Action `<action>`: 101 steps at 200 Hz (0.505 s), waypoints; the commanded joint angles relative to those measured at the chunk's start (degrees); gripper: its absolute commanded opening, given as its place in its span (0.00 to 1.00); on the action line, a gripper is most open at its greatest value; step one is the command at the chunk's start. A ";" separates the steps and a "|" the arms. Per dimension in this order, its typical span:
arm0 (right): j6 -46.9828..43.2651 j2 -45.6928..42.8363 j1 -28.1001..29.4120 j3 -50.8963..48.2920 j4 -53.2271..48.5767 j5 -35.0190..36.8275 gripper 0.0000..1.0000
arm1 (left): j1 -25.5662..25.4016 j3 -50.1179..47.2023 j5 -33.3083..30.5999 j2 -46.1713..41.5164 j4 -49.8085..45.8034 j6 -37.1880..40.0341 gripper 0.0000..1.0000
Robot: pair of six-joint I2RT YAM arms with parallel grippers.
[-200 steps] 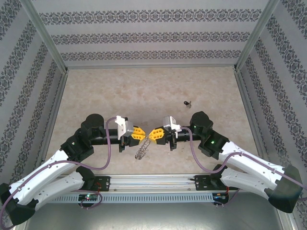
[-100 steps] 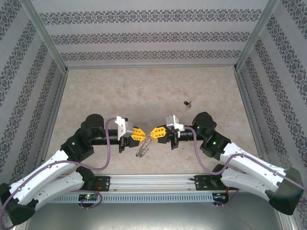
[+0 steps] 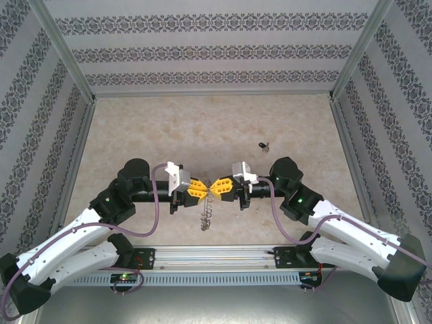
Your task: Put the keys on the keyring
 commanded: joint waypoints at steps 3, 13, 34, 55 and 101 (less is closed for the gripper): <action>0.48 0.64 -0.12 0.20 2.93 -1.64 0.00 | -0.39 0.53 1.54 0.32 6.22 -1.15 0.16; 0.50 0.64 -0.15 0.27 2.93 -1.78 0.00 | -0.35 0.50 1.43 0.40 6.27 -1.10 0.14; 0.58 0.73 -0.18 0.38 2.84 -2.10 0.00 | -0.35 0.43 0.97 0.54 6.45 -0.88 0.07; 0.55 0.90 -0.17 0.29 2.67 -2.40 0.00 | -0.35 0.28 0.36 0.37 6.64 -0.47 0.00; -0.55 -1.16 -0.17 0.13 -2.17 0.30 0.17 | -0.35 2.62 -3.25 -0.23 -0.62 3.87 0.00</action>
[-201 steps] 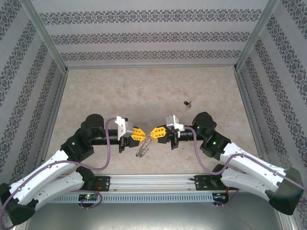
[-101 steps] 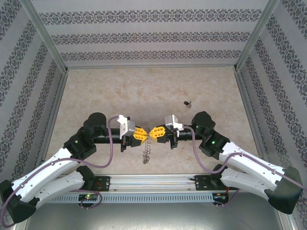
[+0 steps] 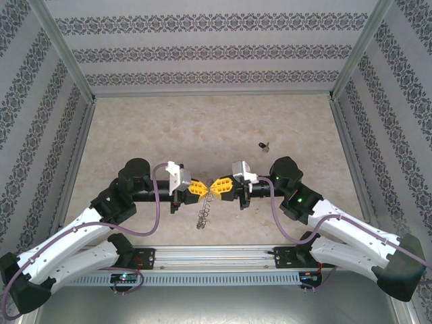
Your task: Put the keys on the keyring
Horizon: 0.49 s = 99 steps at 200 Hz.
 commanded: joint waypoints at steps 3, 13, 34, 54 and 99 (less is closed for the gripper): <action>-0.75 -1.75 0.13 0.12 -3.11 0.98 0.21 | -0.36 2.84 -2.80 -0.68 -1.78 4.10 0.00; -1.60 -3.40 0.08 0.04 -5.81 2.97 0.34 | -0.35 4.02 -3.87 -0.81 -5.00 5.65 0.00; -2.93 -7.34 0.00 0.02 -10.66 7.99 0.44 | -0.35 6.94 -5.89 -0.54 -12.74 8.95 0.00; -4.13 -9.91 -0.01 0.96 -13.92 11.18 0.46 | -0.43 9.33 -6.89 0.28 -18.58 11.20 0.00; -8.13 -7.28 0.15 5.88 -21.43 13.28 0.42 | -0.43 15.14 -7.54 2.62 -30.13 15.04 0.00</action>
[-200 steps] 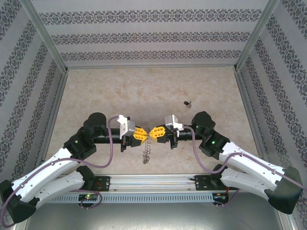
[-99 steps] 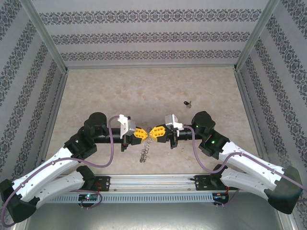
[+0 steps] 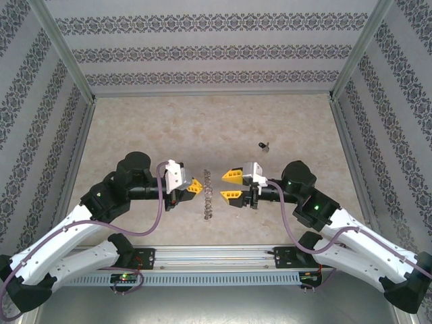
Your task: Put the keys on the keyring
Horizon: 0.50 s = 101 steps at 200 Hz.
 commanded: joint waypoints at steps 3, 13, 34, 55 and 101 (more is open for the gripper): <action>-3.40 1.71 0.07 3.55 -5.69 2.44 0.42 | -0.46 4.44 -0.79 1.02 -9.69 4.66 0.00; -3.59 2.14 0.17 4.14 -6.33 2.38 0.41 | -0.41 6.17 -1.16 1.94 -12.90 5.63 0.00; -3.58 3.20 0.59 4.67 -6.14 1.61 0.39 | -0.50 9.21 -1.49 4.05 -18.08 7.44 0.00; -4.02 5.18 1.41 5.61 -6.73 0.63 0.37 | -0.67 11.52 -1.05 6.21 -21.54 8.96 0.00; -5.25 8.61 3.03 7.62 -8.67 -2.19 0.35 | -1.11 14.78 -1.57 9.93 -26.66 11.66 0.00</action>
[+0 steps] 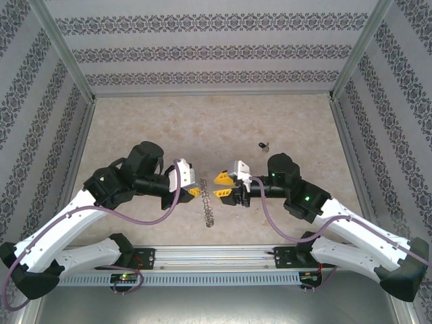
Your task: Put the keys on the keyring
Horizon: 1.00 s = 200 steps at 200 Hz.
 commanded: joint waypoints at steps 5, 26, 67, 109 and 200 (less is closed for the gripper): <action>-1.51 0.95 0.88 2.31 -0.93 -2.37 0.34 | -1.07 2.52 -0.24 0.95 -5.47 3.57 0.00; -1.59 1.88 0.90 2.80 -0.95 -2.37 0.31 | -1.42 3.38 -0.78 1.88 -6.93 4.27 0.00; -1.67 4.63 1.33 3.71 -1.40 -4.11 0.27 | -2.12 4.38 -1.32 3.10 -8.24 5.22 0.00; -1.51 6.95 2.35 4.21 -1.17 -6.57 0.26 | -2.56 4.64 -1.51 4.13 -8.01 5.59 0.00; -1.86 9.92 3.19 4.68 -1.55 -6.28 0.22 | -3.18 5.09 -1.86 5.10 -8.18 5.85 0.00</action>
